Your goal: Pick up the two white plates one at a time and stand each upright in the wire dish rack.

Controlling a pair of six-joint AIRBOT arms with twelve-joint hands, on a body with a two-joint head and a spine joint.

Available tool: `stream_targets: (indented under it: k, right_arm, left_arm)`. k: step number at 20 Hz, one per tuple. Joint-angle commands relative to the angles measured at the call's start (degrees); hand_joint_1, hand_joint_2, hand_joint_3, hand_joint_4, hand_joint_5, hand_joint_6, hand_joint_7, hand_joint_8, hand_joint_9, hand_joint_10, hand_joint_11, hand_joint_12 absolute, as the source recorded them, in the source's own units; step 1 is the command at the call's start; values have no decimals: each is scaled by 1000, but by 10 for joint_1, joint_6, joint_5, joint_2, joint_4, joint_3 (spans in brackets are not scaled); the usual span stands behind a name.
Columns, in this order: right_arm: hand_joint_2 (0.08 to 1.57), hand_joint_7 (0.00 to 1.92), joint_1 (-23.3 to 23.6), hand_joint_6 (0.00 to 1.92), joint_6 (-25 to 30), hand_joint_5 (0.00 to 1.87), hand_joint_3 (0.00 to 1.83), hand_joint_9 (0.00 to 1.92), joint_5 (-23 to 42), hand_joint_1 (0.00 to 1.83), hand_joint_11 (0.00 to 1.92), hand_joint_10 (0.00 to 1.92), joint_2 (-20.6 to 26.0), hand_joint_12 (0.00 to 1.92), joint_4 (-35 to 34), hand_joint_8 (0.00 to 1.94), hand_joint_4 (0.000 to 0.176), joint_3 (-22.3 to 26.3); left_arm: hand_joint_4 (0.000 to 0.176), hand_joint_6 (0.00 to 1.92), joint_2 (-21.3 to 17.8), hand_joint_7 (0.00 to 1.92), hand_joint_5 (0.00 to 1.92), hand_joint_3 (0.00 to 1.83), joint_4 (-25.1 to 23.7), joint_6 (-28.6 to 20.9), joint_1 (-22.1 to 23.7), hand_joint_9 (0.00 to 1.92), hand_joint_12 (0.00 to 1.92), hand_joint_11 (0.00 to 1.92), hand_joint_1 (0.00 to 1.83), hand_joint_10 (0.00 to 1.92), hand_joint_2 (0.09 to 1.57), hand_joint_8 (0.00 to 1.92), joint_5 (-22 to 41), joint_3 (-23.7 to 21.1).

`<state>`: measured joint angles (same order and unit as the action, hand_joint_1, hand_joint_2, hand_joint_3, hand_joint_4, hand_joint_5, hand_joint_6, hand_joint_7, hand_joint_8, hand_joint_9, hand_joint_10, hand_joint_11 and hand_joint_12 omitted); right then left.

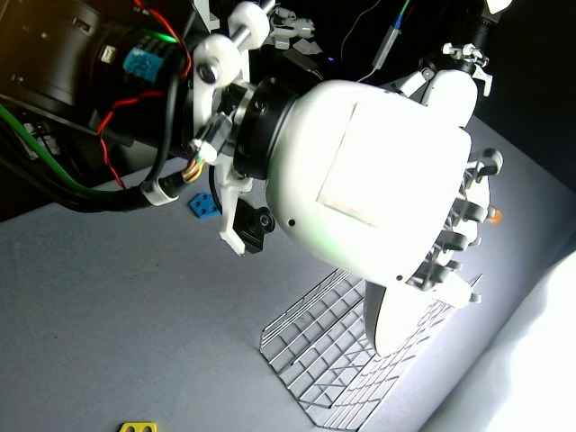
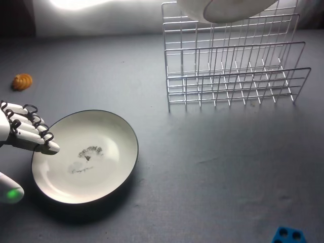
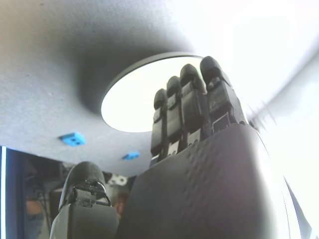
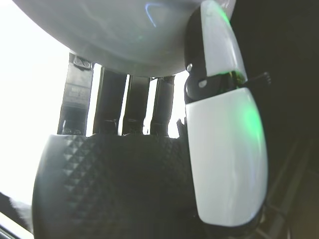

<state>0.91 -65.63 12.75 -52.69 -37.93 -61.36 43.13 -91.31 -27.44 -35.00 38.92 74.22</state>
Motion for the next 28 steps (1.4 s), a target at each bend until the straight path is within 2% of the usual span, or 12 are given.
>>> stream_targets:
  k: [1,6,13,15,16,19,20,24,25,28]
  right_arm:
    - [1146,930,13,1146,5,922,1,1094,59,1205,590,1,5,1128,2,1006,11,-1]
    - [1137,953,28,1112,4,937,0,1113,47,1209,612,7,7,1110,1,982,16,-1]
    - [1145,915,36,1116,5,942,0,1104,14,1208,604,2,19,1133,-23,1032,5,-1]
    - [1141,928,36,1108,5,951,0,1104,7,1211,603,5,24,1131,-27,1005,1,-1]
    - [1135,949,36,1102,5,949,0,1111,4,1211,620,7,26,1110,-28,980,11,-1]
    - [1139,948,37,1114,5,936,0,1112,1,1209,628,8,31,1111,-28,991,16,-1]
    - [1133,967,38,1101,5,941,0,1120,1,1211,633,10,31,1106,-28,966,18,-1]
    - [1143,928,36,1123,5,935,1,1094,-5,1207,593,0,32,1110,-28,1015,11,-3]
    - [1148,930,35,1143,1,915,1,1088,-12,1204,581,0,32,1121,-27,1023,17,-4]
    - [1149,918,33,1142,3,922,0,1101,-17,1204,595,6,31,1127,-28,1030,12,-16]
  left_arm:
    - [0,0,0,248,223,0,15,-3,2,224,342,0,0,4,1112,2,0,0]
    - [0,1,1,226,202,0,9,-3,-3,198,267,0,0,1,1107,3,-8,0]
    - [0,1,-2,227,192,0,8,-3,-4,205,280,0,0,1,1103,2,-8,-2]
    - [0,5,-3,263,221,1,8,-3,-5,236,339,0,0,5,1110,6,-8,-2]
    - [0,3,-3,255,221,2,8,-3,-6,225,325,0,0,2,1113,1,-8,-3]
    - [0,0,-3,215,194,0,8,-3,-6,187,239,0,0,0,1097,0,-8,-3]
    - [0,0,-3,239,212,0,8,-3,-6,212,300,0,0,1,1103,0,-8,-4]
    - [0,0,-4,266,217,0,8,-3,-6,239,328,0,0,4,1106,3,-8,-5]
    - [0,3,-4,268,226,0,8,-3,-6,240,345,0,0,3,1106,2,-8,-4]
    - [0,1,-2,253,213,0,8,-3,-6,226,297,0,0,1,1099,1,-8,-4]
